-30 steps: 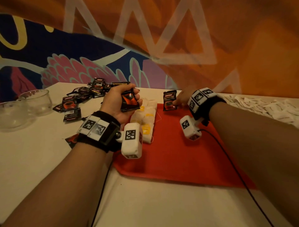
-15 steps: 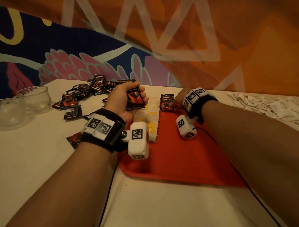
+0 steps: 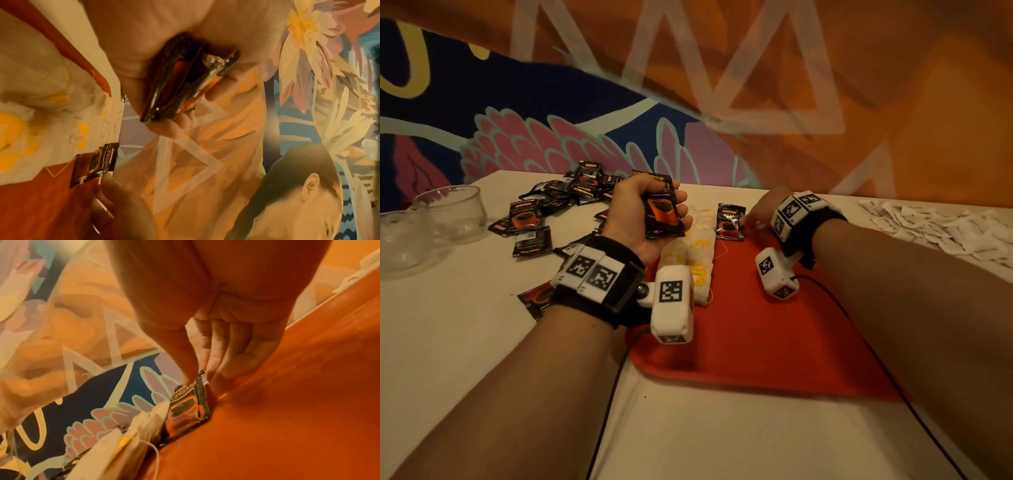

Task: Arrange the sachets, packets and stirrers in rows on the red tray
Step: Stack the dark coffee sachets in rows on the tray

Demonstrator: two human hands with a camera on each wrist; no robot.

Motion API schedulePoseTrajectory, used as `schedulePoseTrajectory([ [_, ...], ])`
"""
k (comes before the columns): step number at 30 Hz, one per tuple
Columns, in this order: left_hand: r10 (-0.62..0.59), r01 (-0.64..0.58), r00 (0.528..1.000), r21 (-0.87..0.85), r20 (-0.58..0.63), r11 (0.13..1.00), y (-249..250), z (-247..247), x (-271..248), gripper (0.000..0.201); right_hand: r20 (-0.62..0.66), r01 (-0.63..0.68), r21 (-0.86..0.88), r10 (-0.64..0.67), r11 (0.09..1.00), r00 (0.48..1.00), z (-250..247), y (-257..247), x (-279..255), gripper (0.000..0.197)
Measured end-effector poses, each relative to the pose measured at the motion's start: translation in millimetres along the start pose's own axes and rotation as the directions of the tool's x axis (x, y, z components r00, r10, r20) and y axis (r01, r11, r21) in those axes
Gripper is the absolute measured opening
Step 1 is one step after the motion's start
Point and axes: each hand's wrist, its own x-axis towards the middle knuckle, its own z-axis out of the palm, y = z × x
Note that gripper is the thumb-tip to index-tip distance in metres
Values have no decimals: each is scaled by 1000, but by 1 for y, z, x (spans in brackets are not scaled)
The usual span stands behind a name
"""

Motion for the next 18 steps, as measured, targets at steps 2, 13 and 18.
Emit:
schedulePoseTrajectory([
  [2,14,-14,1000,19,5,1000,-1,-1,1,28,-91,4,-42,-8,999,996,-4,-3,-2,28],
  [13,143,-119,988,316,-55,941,-15,8,1,19,57,310,449,-373,838,926,-10,-20,-87,34],
  [18,180,-176,983,361,22,916,-21,17,-6,20,92,371,443,-452,816,887,8,-22,-101,19],
])
